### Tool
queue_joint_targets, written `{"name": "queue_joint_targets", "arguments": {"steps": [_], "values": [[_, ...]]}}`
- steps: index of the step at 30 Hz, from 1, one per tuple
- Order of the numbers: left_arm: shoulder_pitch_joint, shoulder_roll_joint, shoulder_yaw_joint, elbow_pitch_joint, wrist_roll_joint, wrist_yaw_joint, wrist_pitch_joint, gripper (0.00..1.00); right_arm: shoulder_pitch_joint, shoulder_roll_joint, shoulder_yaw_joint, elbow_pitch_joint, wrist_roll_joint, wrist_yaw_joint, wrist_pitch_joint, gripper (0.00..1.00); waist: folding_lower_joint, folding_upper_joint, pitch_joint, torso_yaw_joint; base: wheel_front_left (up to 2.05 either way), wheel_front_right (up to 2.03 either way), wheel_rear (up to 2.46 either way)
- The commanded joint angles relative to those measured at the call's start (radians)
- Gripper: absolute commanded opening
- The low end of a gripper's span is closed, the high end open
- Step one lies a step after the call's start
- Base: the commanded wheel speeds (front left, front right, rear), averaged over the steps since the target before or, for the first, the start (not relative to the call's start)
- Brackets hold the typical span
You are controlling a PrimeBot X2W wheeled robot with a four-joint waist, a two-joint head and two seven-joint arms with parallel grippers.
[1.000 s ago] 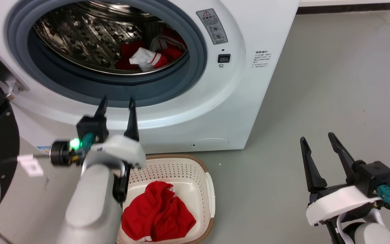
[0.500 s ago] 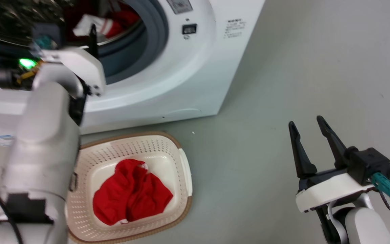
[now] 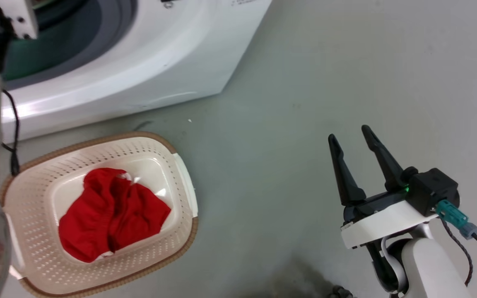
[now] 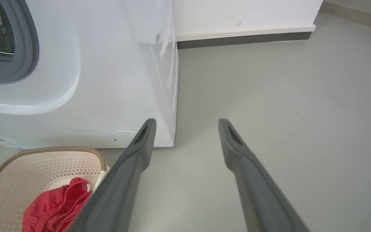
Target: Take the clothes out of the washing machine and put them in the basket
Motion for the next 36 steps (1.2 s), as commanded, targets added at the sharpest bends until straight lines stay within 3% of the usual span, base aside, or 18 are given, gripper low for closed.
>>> {"name": "queue_joint_targets", "arguments": {"steps": [1,4,17,18,19,26,36], "values": [[-0.019,0.009,-0.003,0.008,0.005,-0.001,0.015,1.0,-0.02,0.004,0.007,0.007,0.005,-0.001,-0.005,1.0,-0.0002,0.0,0.045,-0.037,0.0,0.0,0.0],[-0.08,0.039,-0.011,0.025,0.007,-0.003,0.073,1.0,-0.027,0.003,0.023,0.019,0.017,-0.001,-0.016,1.0,-0.0002,0.0,0.076,-0.056,0.0,0.0,0.0],[-0.158,0.08,-0.013,0.076,-0.015,0.037,0.294,1.0,-0.04,0.003,0.078,0.068,0.064,-0.001,-0.051,1.0,-0.0002,0.0,0.131,-0.112,0.0,0.0,0.0],[-0.158,0.079,-0.015,0.076,-0.013,0.04,0.301,0.38,-0.042,0.003,0.079,0.07,0.065,-0.001,-0.054,1.0,-0.0002,0.0,0.133,-0.113,0.0,0.0,0.0],[-0.156,0.081,-0.021,0.073,-0.009,0.046,0.302,0.0,-0.044,0.003,0.078,0.073,0.067,-0.001,-0.056,1.0,-0.0002,0.0,0.134,-0.114,0.0,0.0,0.0],[-0.136,0.093,-0.037,0.013,0.002,0.091,0.226,0.0,-0.057,0.003,0.076,0.086,0.075,-0.001,-0.064,1.0,-0.0002,0.0,0.13,-0.109,0.0,0.0,0.0],[-0.06,0.073,-0.037,-0.075,-0.015,0.14,0.014,0.0,-0.064,0.003,0.04,0.082,0.051,-0.001,-0.06,1.0,-0.0002,0.0,0.073,-0.071,0.0,0.0,0.0]]}}
